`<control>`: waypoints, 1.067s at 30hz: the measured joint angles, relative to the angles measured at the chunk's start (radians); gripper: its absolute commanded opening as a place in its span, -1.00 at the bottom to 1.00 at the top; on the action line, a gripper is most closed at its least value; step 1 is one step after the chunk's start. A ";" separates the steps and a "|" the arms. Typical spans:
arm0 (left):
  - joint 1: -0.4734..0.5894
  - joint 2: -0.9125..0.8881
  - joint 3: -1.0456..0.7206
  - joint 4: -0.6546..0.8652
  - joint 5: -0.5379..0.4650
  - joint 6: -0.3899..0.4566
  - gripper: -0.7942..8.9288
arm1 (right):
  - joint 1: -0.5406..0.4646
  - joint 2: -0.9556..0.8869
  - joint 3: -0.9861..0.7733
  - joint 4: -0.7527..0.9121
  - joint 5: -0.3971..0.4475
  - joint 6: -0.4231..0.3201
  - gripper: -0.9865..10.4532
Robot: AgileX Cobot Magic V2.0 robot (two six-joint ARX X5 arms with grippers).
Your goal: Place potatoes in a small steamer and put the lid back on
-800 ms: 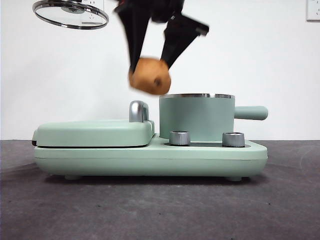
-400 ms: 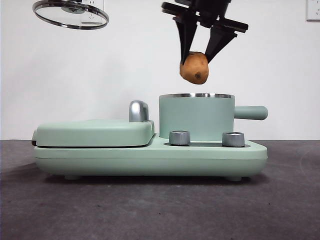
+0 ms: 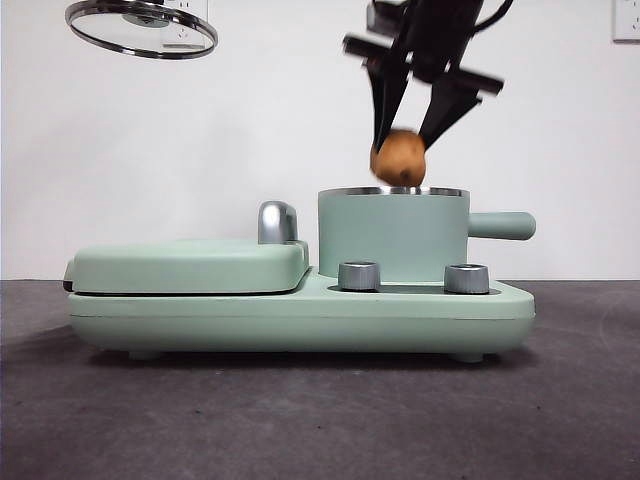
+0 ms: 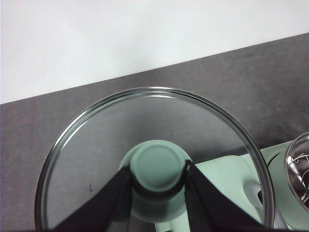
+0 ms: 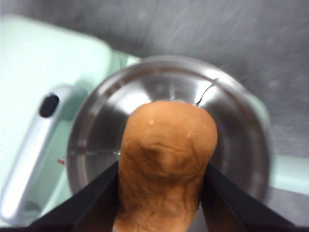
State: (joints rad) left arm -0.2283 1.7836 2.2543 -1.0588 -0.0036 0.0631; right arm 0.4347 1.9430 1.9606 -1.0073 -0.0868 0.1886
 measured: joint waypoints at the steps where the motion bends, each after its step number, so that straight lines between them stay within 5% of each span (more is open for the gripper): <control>1: 0.000 0.000 0.000 0.000 0.000 0.000 -0.81 | 0.002 0.014 0.000 -0.002 0.000 -0.003 -0.55; 21: 0.000 0.000 0.000 0.000 0.000 0.000 -0.81 | 0.002 0.097 0.000 -0.034 -0.019 -0.043 -0.55; 32: 0.000 0.000 0.000 0.000 0.000 -0.001 -0.81 | -0.003 0.098 0.001 -0.038 -0.018 -0.042 -0.08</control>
State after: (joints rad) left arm -0.2283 1.7836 2.2543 -1.0588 -0.0032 0.0624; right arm 0.4320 2.0407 1.9617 -1.0454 -0.1051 0.1471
